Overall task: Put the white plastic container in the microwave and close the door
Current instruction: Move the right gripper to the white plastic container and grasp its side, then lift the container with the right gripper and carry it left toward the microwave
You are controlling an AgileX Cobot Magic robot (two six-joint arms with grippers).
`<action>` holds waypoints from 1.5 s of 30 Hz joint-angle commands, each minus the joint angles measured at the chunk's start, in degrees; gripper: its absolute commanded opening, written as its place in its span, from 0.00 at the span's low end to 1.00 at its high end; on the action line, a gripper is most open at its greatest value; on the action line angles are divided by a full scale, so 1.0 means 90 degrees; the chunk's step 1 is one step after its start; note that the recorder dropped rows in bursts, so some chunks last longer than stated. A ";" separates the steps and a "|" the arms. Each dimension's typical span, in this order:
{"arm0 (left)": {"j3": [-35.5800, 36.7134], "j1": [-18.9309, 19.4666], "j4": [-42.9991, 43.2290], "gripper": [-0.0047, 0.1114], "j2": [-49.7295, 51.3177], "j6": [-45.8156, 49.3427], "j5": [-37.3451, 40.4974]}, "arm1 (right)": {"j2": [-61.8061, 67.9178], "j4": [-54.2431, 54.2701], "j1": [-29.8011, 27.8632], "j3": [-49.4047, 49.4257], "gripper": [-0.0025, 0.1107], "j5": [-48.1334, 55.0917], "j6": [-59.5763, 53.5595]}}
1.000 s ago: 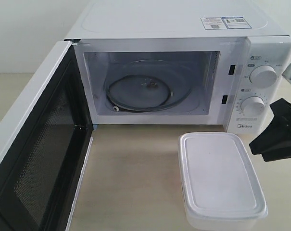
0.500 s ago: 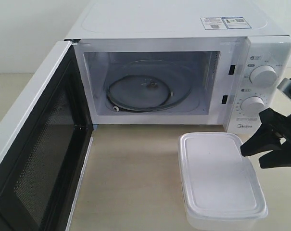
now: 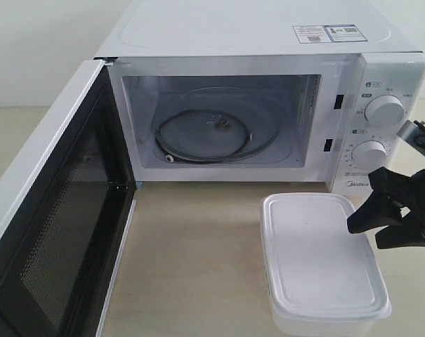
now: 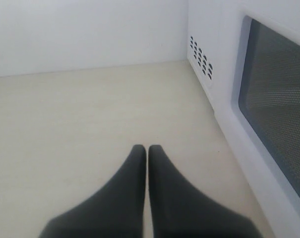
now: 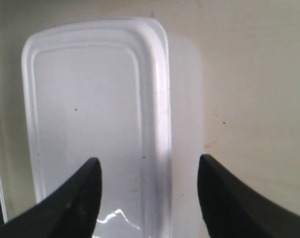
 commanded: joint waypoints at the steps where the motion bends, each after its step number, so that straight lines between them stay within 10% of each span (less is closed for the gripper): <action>1: 0.0026 0.0034 -0.0074 0.07 -0.0023 -0.0054 -0.0007 | 0.0325 0.0267 0.0010 0.0058 0.51 -0.0002 -0.0268; 14: 0.0026 0.0034 -0.0074 0.07 -0.0023 -0.0054 -0.0007 | 0.0842 0.0570 0.0010 0.0058 0.49 0.0174 -0.0661; 25: 0.0026 0.0034 -0.0074 0.07 -0.0023 -0.0054 -0.0007 | 0.0923 0.0558 0.0010 0.0058 0.03 0.0254 -0.0798; 45: 0.0026 0.0034 -0.0074 0.07 -0.0023 -0.0054 -0.0007 | 0.0501 0.2211 0.0010 0.0442 0.02 0.0934 -0.2177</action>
